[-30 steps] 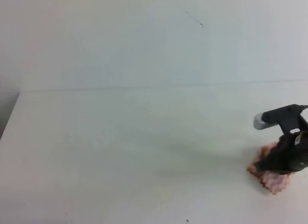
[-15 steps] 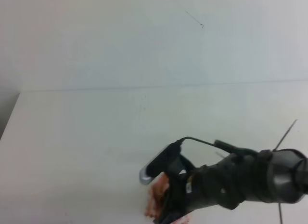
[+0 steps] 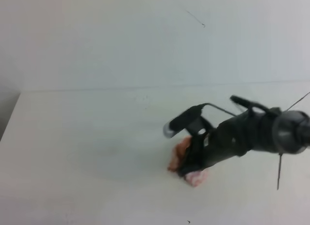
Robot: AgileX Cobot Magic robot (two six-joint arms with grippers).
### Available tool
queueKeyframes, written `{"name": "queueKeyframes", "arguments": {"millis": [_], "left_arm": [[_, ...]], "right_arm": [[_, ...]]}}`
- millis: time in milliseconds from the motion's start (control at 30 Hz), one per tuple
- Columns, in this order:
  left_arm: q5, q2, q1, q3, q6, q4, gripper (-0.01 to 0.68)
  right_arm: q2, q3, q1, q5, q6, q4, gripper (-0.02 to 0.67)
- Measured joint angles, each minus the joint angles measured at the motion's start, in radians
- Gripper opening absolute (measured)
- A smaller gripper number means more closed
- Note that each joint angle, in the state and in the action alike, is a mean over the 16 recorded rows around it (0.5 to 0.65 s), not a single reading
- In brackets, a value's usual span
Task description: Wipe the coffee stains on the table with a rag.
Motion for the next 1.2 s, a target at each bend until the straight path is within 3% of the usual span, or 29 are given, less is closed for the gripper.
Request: {"name": "queueKeyframes", "arguments": {"millis": [200,367,533,733,933,1067,1200], "left_arm": [[0.000,0.000,0.000,0.000,0.000,0.000,-0.001],[-0.001,0.000,0.000,0.000,0.000,0.000,-0.001],[-0.004,0.000,0.000,0.000,0.000,0.000,-0.001],[-0.006,0.000,0.000,0.000,0.000,0.000,-0.001],[-0.008,0.000,0.000,0.000,0.000,0.000,-0.001],[-0.008,0.000,0.000,0.000,0.000,0.000,-0.001],[-0.011,0.000,0.000,0.000,0.000,0.000,-0.001]], "right_arm": [[-0.027,-0.011,-0.172,0.121,0.023,-0.003,0.031],[-0.056,-0.009,-0.250,0.196,-0.007,0.062,0.032],[-0.076,-0.008,-0.264,0.219,-0.092,0.163,0.079],[-0.090,-0.027,-0.250,0.228,-0.190,0.275,0.194],[-0.157,-0.075,-0.246,0.271,-0.228,0.295,0.293],[-0.256,-0.110,-0.246,0.311,-0.225,0.256,0.276],[-0.397,-0.136,-0.247,0.350,-0.200,0.182,0.199]]}}
